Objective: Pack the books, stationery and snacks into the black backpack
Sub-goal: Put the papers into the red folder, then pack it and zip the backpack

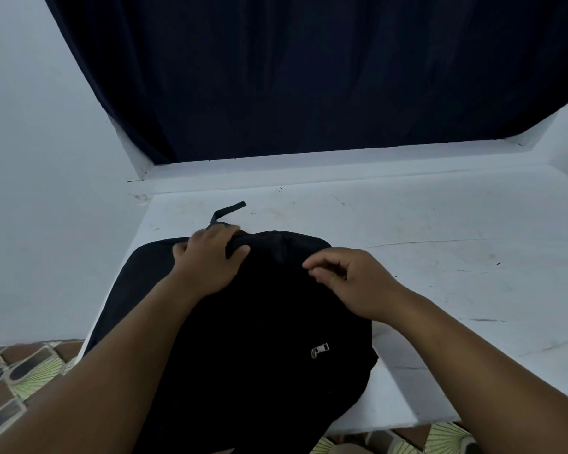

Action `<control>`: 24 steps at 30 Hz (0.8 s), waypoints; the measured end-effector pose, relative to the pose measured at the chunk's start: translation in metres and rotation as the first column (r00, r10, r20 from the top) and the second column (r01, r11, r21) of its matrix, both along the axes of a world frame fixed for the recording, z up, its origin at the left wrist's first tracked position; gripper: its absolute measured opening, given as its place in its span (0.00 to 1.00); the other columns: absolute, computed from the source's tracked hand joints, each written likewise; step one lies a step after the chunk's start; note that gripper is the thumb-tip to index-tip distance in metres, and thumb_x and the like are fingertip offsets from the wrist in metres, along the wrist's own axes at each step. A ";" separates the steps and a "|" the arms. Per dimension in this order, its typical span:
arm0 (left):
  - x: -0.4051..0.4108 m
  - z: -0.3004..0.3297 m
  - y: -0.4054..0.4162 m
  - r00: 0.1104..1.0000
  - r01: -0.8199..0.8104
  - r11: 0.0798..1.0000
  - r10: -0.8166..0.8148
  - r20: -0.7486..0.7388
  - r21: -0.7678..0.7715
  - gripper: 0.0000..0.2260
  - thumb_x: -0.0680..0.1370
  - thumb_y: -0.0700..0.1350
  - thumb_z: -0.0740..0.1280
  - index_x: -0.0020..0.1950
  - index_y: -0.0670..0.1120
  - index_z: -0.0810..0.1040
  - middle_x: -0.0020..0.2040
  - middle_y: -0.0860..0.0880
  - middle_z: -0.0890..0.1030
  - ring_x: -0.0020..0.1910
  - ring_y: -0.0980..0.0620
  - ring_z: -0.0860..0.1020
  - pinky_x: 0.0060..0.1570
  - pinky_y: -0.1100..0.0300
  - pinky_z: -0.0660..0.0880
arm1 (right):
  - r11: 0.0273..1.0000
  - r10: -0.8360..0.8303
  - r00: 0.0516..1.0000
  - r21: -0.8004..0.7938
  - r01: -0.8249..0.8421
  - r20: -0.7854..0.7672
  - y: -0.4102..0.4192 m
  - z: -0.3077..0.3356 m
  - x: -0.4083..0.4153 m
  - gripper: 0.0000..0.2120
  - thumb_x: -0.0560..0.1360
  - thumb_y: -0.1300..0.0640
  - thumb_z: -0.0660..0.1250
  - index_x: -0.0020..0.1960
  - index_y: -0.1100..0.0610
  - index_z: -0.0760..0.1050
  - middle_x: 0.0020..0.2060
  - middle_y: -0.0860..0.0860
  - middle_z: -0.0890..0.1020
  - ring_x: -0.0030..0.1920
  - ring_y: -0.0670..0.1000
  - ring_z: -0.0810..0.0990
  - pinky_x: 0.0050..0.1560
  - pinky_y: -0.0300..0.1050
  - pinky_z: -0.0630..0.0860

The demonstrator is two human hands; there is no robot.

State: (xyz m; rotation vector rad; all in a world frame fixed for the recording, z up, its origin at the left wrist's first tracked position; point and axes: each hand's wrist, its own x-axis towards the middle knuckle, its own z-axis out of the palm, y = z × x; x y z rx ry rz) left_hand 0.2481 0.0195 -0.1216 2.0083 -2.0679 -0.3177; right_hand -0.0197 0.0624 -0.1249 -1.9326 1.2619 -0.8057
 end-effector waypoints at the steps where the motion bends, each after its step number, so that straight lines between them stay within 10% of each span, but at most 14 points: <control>1: 0.001 -0.003 -0.001 0.999 -0.011 0.998 0.008 0.043 0.062 0.19 0.81 0.63 0.54 0.71 0.62 0.69 0.71 0.59 0.72 0.72 0.50 0.67 0.68 0.41 0.56 | 1.000 0.008 1.000 -0.011 -0.008 0.004 -0.009 0.000 0.002 0.09 0.79 0.59 0.67 0.55 0.49 0.83 0.50 0.39 0.84 0.52 0.39 0.81 0.56 0.33 0.75; 5: 0.005 -0.011 -0.006 0.998 -0.054 0.994 0.053 0.017 0.093 0.20 0.80 0.66 0.52 0.68 0.64 0.72 0.71 0.59 0.73 0.73 0.49 0.66 0.69 0.42 0.54 | 0.999 0.027 1.000 -0.030 -0.027 -0.006 -0.052 -0.004 0.016 0.10 0.79 0.60 0.67 0.56 0.49 0.82 0.51 0.40 0.83 0.53 0.40 0.80 0.57 0.36 0.76; 10: 0.016 -0.009 -0.030 0.991 -0.106 0.991 0.112 -0.071 0.077 0.14 0.81 0.64 0.53 0.44 0.64 0.76 0.46 0.59 0.79 0.58 0.51 0.75 0.65 0.46 0.58 | 0.997 0.073 0.997 -0.012 -0.073 -0.028 -0.110 -0.012 0.036 0.10 0.79 0.59 0.66 0.56 0.48 0.82 0.51 0.39 0.82 0.52 0.39 0.79 0.54 0.36 0.75; 15: 0.010 -0.013 -0.073 0.982 -0.170 0.985 0.172 -0.077 0.032 0.11 0.79 0.59 0.61 0.49 0.58 0.81 0.46 0.60 0.79 0.52 0.57 0.75 0.57 0.54 0.57 | 0.990 0.133 0.989 0.052 -0.130 -0.071 -0.163 -0.030 0.056 0.12 0.81 0.60 0.63 0.59 0.51 0.81 0.56 0.41 0.82 0.55 0.40 0.78 0.55 0.31 0.71; 21: -0.002 -0.026 -0.115 0.998 -0.066 0.889 0.052 0.043 0.453 0.16 0.79 0.60 0.57 0.55 0.57 0.82 0.53 0.56 0.81 0.56 0.54 0.74 0.62 0.50 0.63 | 0.917 0.347 0.920 0.275 -0.290 -0.184 -0.205 -0.059 0.075 0.18 0.82 0.63 0.59 0.65 0.49 0.79 0.63 0.47 0.81 0.62 0.46 0.78 0.62 0.36 0.71; 24: -0.006 -0.037 -0.130 1.000 -0.012 0.822 0.003 0.018 0.570 0.19 0.74 0.59 0.56 0.41 0.50 0.80 0.45 0.51 0.82 0.50 0.48 0.79 0.56 0.49 0.73 | 0.853 0.461 0.866 0.366 -0.372 -0.195 -0.208 -0.073 0.076 0.16 0.82 0.62 0.60 0.64 0.50 0.80 0.60 0.47 0.83 0.59 0.46 0.80 0.64 0.43 0.73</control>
